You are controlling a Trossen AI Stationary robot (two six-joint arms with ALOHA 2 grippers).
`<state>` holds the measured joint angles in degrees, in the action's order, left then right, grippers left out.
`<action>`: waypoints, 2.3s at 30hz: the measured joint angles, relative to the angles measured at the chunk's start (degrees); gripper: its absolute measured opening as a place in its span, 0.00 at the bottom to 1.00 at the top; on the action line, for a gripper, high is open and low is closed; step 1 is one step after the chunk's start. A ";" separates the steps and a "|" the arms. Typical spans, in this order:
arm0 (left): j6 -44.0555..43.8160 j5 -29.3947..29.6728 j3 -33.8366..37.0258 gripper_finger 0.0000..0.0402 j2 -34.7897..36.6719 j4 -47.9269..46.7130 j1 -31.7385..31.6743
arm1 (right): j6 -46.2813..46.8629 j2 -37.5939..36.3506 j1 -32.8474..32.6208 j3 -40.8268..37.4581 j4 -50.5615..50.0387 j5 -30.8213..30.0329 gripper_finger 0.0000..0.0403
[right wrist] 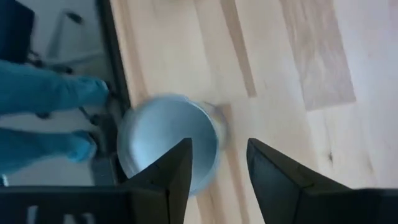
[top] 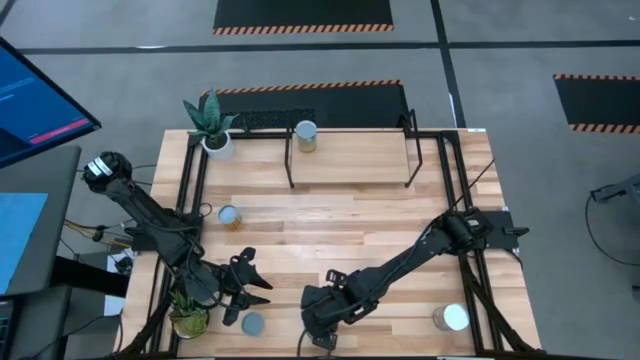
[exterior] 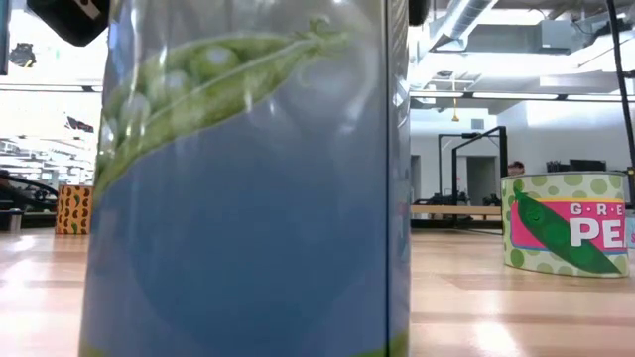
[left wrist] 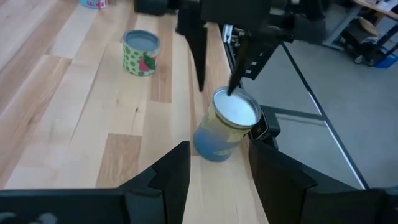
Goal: Pick and place cans onto a shelf
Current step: Put the canned peas on the shelf
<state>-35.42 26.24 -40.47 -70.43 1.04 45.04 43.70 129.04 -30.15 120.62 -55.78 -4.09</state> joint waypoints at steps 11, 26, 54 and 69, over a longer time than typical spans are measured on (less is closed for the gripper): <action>0.04 -0.09 0.00 0.38 0.02 0.00 0.00 | -0.49 1.63 0.66 0.11 1.43 2.74 0.41; 0.39 -0.02 0.00 0.38 0.02 -0.09 0.00 | -0.22 3.29 1.36 0.26 1.92 7.28 0.32; 18.22 1.92 0.40 0.38 18.01 -19.63 -0.15 | -2.40 -2.41 21.84 14.23 -29.73 -6.20 0.00; 23.03 10.51 6.10 0.38 36.22 -24.75 -14.66 | -25.58 -5.05 48.85 14.34 -22.39 -3.01 0.00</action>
<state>-12.39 36.75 -34.37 -34.22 -23.71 30.38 18.13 123.99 18.70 134.96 -78.17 -7.10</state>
